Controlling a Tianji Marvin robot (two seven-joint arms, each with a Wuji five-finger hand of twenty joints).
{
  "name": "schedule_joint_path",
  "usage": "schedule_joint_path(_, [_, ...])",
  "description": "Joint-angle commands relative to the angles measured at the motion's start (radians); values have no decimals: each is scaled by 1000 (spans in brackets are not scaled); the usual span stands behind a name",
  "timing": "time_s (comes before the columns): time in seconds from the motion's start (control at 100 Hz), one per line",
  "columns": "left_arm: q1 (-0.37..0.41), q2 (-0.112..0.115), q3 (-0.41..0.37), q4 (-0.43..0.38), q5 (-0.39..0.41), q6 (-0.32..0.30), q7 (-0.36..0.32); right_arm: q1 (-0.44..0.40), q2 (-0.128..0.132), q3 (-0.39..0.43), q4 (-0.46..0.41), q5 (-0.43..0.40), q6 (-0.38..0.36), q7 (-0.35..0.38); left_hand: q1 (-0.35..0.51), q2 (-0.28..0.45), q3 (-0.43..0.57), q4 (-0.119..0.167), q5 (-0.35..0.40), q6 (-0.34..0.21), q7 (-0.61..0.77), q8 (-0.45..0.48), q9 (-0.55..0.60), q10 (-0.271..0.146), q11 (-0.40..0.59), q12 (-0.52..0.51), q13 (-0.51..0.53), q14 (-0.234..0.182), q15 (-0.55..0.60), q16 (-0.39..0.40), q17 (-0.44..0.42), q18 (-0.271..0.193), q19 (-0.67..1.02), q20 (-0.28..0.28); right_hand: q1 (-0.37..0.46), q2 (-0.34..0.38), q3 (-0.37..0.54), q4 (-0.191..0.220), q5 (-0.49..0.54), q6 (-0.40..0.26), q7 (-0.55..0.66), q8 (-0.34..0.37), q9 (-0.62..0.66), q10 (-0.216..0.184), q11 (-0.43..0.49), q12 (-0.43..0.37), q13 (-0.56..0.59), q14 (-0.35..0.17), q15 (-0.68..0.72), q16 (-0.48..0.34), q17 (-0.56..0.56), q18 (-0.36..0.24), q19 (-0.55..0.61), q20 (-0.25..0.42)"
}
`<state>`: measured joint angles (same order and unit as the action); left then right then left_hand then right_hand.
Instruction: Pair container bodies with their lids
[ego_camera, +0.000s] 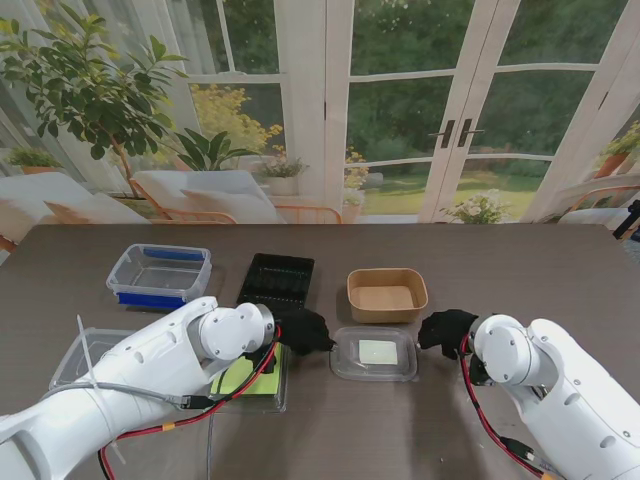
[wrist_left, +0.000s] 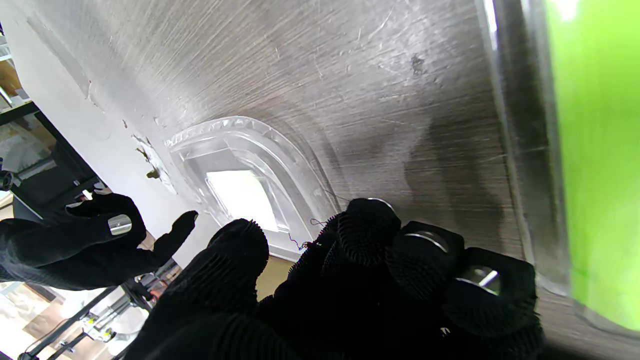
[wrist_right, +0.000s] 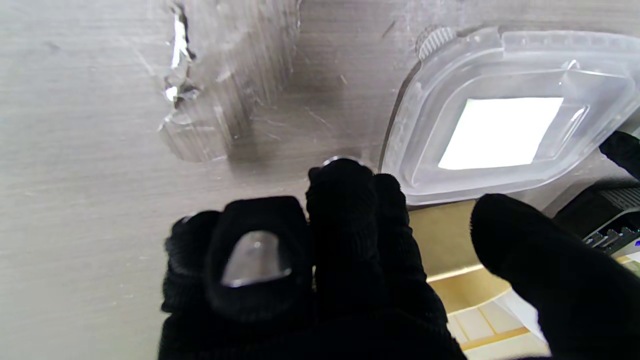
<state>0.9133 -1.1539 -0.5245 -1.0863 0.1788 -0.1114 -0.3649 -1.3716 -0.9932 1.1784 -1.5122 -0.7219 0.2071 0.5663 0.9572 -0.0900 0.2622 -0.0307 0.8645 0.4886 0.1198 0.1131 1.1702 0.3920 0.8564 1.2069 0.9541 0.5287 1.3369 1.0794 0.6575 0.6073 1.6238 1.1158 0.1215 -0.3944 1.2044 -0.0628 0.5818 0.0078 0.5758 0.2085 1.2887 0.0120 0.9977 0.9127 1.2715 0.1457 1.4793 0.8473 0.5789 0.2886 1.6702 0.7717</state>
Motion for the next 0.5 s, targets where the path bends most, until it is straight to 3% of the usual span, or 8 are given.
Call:
schedule_joint_path(0.0, [-3, -14, 7, 6, -7, -2, -18, -1, -1, -10, 8, -6, -4, 22, -3, 10, 5, -22, -4, 46, -14, -8, 21, -17, 21, 13, 18, 31, 29, -2, 4, -78, 24, -18, -37, 43, -3, 36, -14, -29, 5, -9, -22, 9, 28, 19, 36, -10, 2, -7, 232, -26, 27, -4])
schedule_joint_path(0.49, [-2, -19, 19, 5, -33, 30, -34, 13, 3, -49, 27, 17, -19, 38, 2, 12, 2, -22, -1, 54, -13, -8, 24, -18, 47, 29, 26, 31, 55, 3, 16, -77, 43, -9, -49, 62, -21, 41, 67, -49, -32, -29, -37, 7, 41, 31, 37, -12, -14, -17, 203, -39, 19, 7])
